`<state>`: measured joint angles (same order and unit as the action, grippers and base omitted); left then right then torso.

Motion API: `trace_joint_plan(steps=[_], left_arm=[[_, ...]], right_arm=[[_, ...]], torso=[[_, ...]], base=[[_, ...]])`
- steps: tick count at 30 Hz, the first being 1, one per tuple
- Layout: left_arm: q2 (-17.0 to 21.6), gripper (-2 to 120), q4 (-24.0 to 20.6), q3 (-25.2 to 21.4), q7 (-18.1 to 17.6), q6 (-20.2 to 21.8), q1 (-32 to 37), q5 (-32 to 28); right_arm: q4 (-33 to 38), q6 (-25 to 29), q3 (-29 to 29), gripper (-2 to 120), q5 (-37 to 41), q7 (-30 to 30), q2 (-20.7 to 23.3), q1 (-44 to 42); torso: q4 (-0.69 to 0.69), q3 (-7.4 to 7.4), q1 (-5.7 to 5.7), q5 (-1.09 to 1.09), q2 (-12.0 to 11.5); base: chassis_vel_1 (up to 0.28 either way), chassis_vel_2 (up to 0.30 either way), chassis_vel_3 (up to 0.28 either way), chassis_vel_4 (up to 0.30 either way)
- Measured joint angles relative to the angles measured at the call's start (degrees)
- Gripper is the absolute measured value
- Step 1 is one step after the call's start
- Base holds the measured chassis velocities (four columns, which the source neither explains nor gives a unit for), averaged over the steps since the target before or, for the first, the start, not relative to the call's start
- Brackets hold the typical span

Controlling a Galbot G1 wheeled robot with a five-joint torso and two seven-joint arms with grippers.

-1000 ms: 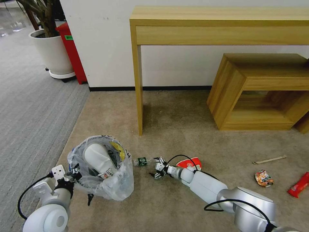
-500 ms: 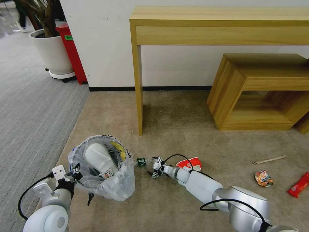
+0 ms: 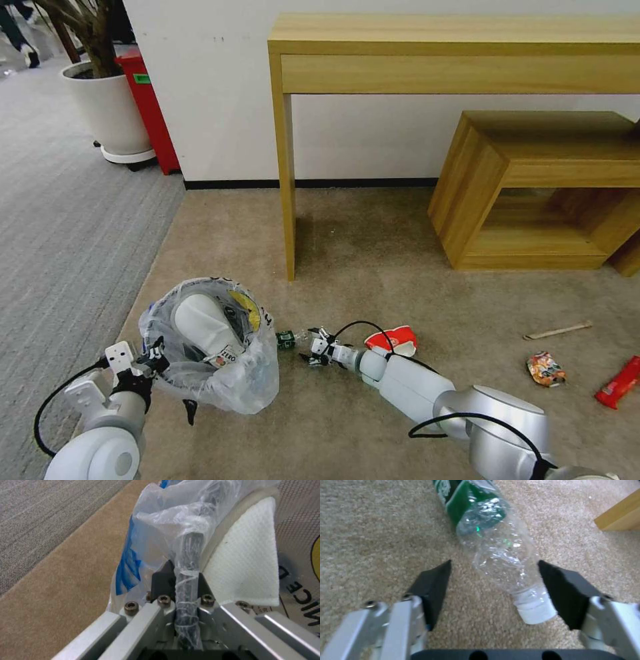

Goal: Pick up the trash bin and place the garbage on the floor into it.

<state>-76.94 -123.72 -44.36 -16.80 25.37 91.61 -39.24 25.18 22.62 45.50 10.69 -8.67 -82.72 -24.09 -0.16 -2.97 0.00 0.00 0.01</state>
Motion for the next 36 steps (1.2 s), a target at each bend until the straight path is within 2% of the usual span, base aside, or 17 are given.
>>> trace_joint_plan(steps=[2, 4, 5, 8, 9, 10, 19, 21, 26, 30, 31, 33, 34, 36], left_arm=[[-0.01, 1, 0.11, 0.06, 0.01, -0.04, -0.14, 0.02], [0.0, 1, 0.16, 0.07, 0.01, -0.07, -0.18, 0.02], [0.01, 1, 0.26, 0.1, 0.01, -0.11, -0.28, 0.04], [0.01, 1, 0.32, 0.14, 0.01, -0.12, -0.32, 0.06], [0.02, 1, 0.47, 0.18, 0.01, -0.13, -0.42, 0.08], [0.02, 1, 0.56, 0.18, 0.01, -0.14, -0.48, 0.09], [0.04, 1, 1.48, 0.24, 0.01, -0.19, -0.91, 0.19], [0.05, 1, 1.91, 0.3, 0.01, -0.24, -1.1, 0.27], [0.16, 1, 2.36, 0.27, -0.01, -0.26, -1.3, 0.31], [0.4, 1, 2.77, 0.13, -0.1, -0.26, -1.37, 0.36], [0.5, 1, 2.9, 0.13, -0.14, -0.23, -1.45, 0.37], [0.59, 1, 3.12, 0.17, -0.18, -0.14, -1.51, 0.46], [0.59, 1, 3.12, 0.17, -0.18, -0.14, -1.51, 0.46], [0.67, 1, 3.59, 0.43, -0.22, 0.06, -1.64, 0.84]], right_arm=[[0.21, 0.38, -0.04, 53, 0.01, -0.18, 0.34, -0.06], [0.27, 0.45, -0.06, 51, 0.01, -0.27, 0.42, -0.07], [0.36, 0.62, -0.14, 44, 0.02, -0.42, 0.57, -0.13], [0.44, 0.79, -0.22, 38, 0.02, -0.6, 0.72, -0.19], [0.53, 0.87, -0.34, 28, 0.01, -0.69, 0.83, -0.24], [0.57, 0.99, -0.4, 25, 0.0, -0.71, 0.91, -0.32], [0.96, 1.85, -0.8, 7, -0.02, -1.43, 1.49, -0.51], [1.52, 2.32, -1.08, 1, -0.02, -1.7, 1.91, -0.52], [2.83, 2.9, -1.48, 0, 0.25, -1.86, 2.99, -0.54], [6.3, 3.95, -2.96, 0, 1.41, -1.89, 5.79, -0.71], [9.07, 3.88, -3.72, 0, 2.47, -1.68, 7.28, -0.95], [13.39, 3.75, -5.79, 0, 3.85, -1.41, 9.52, -1.58], [13.39, 3.75, -5.79, 0, 3.85, -1.41, 9.52, -1.58], [20.16, 3.73, -8.51, 0, 7.18, -1.49, 13.41, -2.69]], torso=[[0.0, 0.0, 0.0, 0.0, 0.01], [0.0, 0.0, 0.0, 0.0, 0.01], [0.0, 0.0, 0.0, 0.0, 0.01], [-0.01, 0.0, 0.0, 0.0, 0.01], [0.0, 0.0, 0.0, 0.0, 0.01], [0.0, 0.0, 0.0, 0.0, 0.01], [0.02, -0.02, 0.0, 0.01, 0.01], [0.03, -0.03, 0.0, 0.02, 0.0], [0.03, -0.04, 0.0, 0.02, -0.01], [0.0, -0.04, 0.0, 0.0, -0.02], [-0.03, -0.04, 0.0, -0.02, -0.02], [0.0, -0.03, 0.0, 0.02, -0.01], [0.0, -0.03, 0.0, 0.02, -0.01], [0.03, -0.03, 0.0, 0.03, -0.02]], base=[[0.0, 0.0, 0.0, 0.0], [0.0, 0.0, 0.0, 0.0], [0.0, 0.0, 0.0, 0.0], [0.0, 0.0, 0.0, 0.0], [0.0, 0.0, 0.0, 0.0], [0.0, 0.0, 0.0, 0.0], [0.0, 0.0, 0.0, 0.0], [0.0, 0.0, 0.0, 0.0], [0.0, 0.0, 0.0, 0.0], [0.0, 0.0, 0.0, 0.0], [0.0, 0.0, 0.0, 0.0], [0.0, 0.0, 0.0, 0.0], [0.0, 0.0, 0.0, 0.0], [0.0, 0.0, 0.0, 0.0]])
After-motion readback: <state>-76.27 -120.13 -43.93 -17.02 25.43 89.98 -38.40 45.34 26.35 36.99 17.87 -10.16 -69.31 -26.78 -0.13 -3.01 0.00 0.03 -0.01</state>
